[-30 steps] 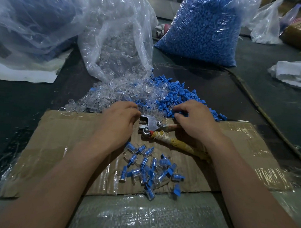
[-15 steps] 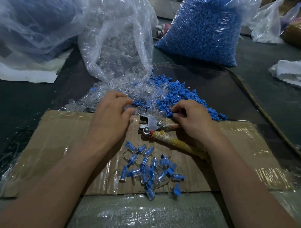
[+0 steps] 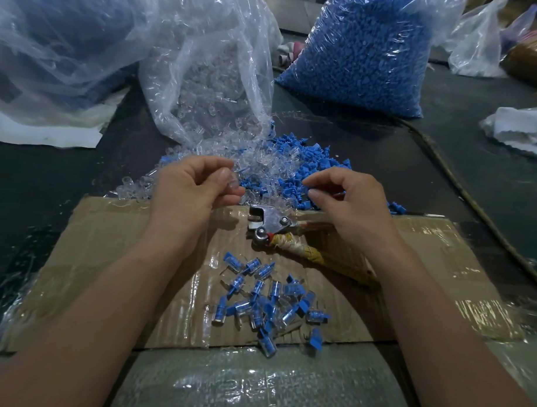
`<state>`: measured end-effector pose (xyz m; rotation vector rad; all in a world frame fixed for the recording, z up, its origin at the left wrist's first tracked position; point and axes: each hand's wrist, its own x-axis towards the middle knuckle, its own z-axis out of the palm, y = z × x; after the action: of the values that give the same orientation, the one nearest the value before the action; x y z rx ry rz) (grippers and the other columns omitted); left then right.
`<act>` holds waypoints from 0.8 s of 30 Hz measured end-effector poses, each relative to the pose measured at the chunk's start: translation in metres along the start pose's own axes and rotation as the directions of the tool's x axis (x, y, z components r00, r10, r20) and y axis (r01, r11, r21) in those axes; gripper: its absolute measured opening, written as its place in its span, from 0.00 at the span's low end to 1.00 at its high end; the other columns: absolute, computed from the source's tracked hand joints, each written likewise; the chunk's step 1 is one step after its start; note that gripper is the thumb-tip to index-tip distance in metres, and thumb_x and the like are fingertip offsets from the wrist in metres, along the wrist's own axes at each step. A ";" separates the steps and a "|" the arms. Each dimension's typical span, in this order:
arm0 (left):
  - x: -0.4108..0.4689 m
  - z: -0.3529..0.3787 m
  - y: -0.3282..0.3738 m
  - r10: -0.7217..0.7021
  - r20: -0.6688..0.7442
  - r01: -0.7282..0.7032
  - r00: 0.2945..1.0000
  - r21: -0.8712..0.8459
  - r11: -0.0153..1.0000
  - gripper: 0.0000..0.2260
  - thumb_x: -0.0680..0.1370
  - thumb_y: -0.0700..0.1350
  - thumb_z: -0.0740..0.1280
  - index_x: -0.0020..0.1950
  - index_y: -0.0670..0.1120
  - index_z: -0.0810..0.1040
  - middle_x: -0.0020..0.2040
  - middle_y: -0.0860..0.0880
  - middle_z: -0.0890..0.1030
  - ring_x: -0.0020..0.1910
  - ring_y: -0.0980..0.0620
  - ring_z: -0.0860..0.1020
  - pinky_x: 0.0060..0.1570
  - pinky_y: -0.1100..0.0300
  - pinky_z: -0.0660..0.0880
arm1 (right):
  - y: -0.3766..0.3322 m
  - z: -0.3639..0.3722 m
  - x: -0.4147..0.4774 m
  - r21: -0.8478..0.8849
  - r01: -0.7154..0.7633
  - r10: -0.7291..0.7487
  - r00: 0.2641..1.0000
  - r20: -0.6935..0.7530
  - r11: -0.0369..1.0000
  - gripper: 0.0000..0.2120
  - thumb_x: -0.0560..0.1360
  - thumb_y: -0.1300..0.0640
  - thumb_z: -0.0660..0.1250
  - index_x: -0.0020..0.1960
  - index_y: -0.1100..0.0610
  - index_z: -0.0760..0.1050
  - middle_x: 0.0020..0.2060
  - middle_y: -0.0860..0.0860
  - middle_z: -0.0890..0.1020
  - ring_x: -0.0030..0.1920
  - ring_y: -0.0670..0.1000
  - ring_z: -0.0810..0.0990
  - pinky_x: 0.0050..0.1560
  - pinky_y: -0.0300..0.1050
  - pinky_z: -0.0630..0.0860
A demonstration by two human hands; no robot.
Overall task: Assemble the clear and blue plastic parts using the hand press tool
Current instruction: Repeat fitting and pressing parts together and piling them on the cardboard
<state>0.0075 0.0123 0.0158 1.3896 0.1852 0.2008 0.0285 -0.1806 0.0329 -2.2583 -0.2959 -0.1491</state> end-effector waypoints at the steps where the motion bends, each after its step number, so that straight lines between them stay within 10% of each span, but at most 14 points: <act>1: -0.001 0.000 0.002 -0.021 0.023 0.021 1.000 0.001 1.000 0.08 0.76 0.34 0.63 0.47 0.45 0.79 0.32 0.50 0.82 0.34 0.53 0.82 0.28 0.66 0.76 | -0.001 0.000 -0.001 0.022 0.003 -0.003 1.000 0.002 1.000 0.12 0.73 0.62 0.68 0.44 0.45 0.75 0.39 0.37 0.77 0.40 0.35 0.75 0.41 0.22 0.69; 6: -0.007 0.000 0.009 -0.165 0.175 0.180 0.971 -0.073 0.981 0.05 0.68 0.38 0.68 0.43 0.43 0.81 0.44 0.40 0.82 0.39 0.49 0.81 0.34 0.54 0.78 | -0.011 0.004 -0.006 0.096 0.033 -0.033 0.999 -0.004 0.995 0.13 0.72 0.62 0.69 0.40 0.43 0.72 0.36 0.40 0.77 0.37 0.33 0.75 0.39 0.25 0.70; 24: -0.015 0.006 0.013 0.108 0.340 -0.160 0.934 0.128 0.979 0.16 0.66 0.29 0.69 0.45 0.50 0.78 0.39 0.54 0.83 0.41 0.58 0.82 0.42 0.69 0.77 | -0.032 0.011 -0.018 0.241 0.116 -0.134 0.989 0.060 0.964 0.12 0.69 0.64 0.71 0.38 0.49 0.74 0.33 0.44 0.77 0.34 0.40 0.76 0.37 0.32 0.74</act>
<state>-0.0058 0.0054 0.0297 1.5698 -0.1800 0.0634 0.0026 -0.1552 0.0453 -2.0112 -0.4720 -0.0890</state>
